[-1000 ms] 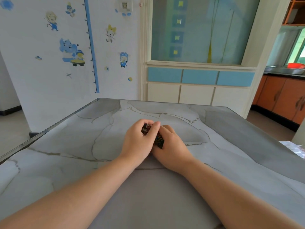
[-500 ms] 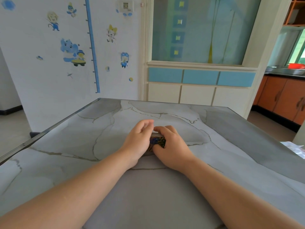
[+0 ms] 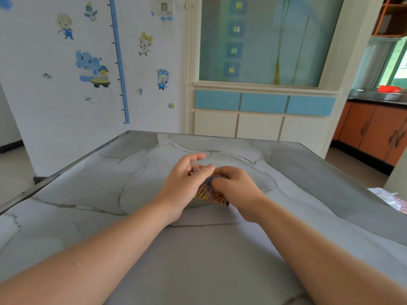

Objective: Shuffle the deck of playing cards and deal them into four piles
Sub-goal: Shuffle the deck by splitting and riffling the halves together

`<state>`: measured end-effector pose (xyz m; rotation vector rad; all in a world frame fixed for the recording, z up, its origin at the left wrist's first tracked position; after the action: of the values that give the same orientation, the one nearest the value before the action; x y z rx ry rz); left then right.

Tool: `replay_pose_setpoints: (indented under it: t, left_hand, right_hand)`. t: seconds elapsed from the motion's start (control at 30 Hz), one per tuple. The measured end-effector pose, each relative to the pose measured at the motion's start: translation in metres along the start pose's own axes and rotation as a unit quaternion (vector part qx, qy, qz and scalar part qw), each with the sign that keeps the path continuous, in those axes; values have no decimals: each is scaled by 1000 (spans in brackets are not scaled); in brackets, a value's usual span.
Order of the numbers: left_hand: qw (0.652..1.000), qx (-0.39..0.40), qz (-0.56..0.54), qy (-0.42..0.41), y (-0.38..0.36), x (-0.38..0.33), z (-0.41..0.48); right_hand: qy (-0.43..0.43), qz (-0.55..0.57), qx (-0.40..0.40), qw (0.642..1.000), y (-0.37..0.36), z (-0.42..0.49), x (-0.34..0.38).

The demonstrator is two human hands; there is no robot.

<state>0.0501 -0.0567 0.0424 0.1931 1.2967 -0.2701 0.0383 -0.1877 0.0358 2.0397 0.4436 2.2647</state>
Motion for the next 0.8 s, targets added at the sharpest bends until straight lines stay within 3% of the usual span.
replay_pose_setpoints:
  t: [0.1,0.2,0.3,0.4,0.53,0.7,0.8]
  left_hand:
    - [995,61,10,-74,-13,-15,-6]
    - [975,103,125,-151,-30,-21,-15]
    - [969,94,144,-177,-32,-24,-19]
    - [970,82,124,-192,-31,-27,-20]
    - [964,68,159,-204,-31,-29,-21]
    - [965,121,138,-188,-39,-26,-22]
    - [965,73,145,-206,-33,-29,-22]
  right_hand:
    - [-41,250,96,963,-2,-1,-3]
    - [-41,345,157,924,-5,-6,1]
    - [-32,355,207,911,-14,-12,10]
    - [-9,308,242,920,-19,-13,15]
    - [-1,254,241,937,-22,-13,13]
    - [-37,267,229,935,-25,-11,4]
    - [-32,245,239,939,-30,-10,7]
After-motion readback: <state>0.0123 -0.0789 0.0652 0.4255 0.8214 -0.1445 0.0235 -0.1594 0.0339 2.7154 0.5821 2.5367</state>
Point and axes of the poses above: each hand's wrist, its own z-axis towards the middle knuckle, its own y-axis out of the back of the hand, x = y × z, the point moved 7 cm from there along z, towards the middle knuckle, and after that the axes turned 8 degrees about x, right-handed, at the moved point
